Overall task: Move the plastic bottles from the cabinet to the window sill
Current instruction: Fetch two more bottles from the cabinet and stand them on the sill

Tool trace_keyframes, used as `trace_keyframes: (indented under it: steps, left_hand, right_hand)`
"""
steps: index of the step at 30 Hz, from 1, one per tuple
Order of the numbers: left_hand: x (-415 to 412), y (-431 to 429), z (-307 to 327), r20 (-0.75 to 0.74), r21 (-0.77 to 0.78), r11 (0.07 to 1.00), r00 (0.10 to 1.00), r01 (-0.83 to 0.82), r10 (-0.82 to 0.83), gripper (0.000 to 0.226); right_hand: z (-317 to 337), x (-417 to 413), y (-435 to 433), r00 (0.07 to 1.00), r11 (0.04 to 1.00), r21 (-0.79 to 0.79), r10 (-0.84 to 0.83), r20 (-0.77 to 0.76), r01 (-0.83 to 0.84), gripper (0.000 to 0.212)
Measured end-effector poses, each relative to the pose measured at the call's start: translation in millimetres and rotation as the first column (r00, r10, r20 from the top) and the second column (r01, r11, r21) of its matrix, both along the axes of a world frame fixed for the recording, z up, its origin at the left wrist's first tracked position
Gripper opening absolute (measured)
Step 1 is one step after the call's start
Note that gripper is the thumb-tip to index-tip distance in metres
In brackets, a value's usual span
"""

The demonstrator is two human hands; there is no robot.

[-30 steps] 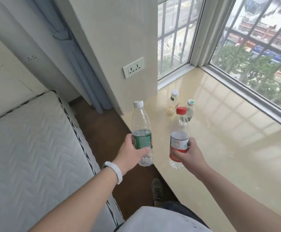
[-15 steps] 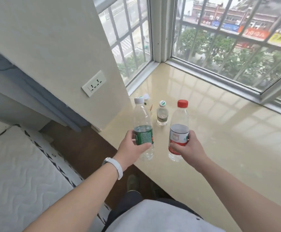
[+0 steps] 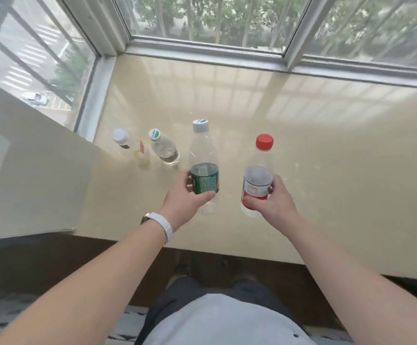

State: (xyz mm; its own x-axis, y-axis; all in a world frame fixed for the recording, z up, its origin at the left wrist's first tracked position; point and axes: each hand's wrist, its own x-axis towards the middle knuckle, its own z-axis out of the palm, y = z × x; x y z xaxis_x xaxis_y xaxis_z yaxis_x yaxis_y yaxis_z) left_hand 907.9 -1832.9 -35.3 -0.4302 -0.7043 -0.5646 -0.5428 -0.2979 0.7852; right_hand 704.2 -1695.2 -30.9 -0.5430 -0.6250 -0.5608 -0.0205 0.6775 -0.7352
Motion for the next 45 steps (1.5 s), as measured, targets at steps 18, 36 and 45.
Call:
trace_keyframes:
  steps: [18,36,45]
  left_hand:
    - [-61.8,-24.2,-135.9,0.128,-0.138,0.962,0.967,0.236,-0.219,0.055]
    - [-52.2,-22.5,-133.9,0.21,-0.079,0.926,0.914,0.369,-0.346,0.06]
    - [-25.7,-22.1,-103.3,0.17,-0.088,0.898,0.894,0.432,-0.414,0.066]
  right_hand:
    - [-122.6,-15.1,9.1,0.94,0.949,-0.051,-0.315,-0.129,0.311,0.057]
    - [-132.7,-0.8,30.3,0.968,0.962,0.14,-0.219,-0.124,0.235,0.055]
    - [-80.1,17.3,44.7,0.951,0.954,0.108,-0.262,-0.165,0.281,0.055]
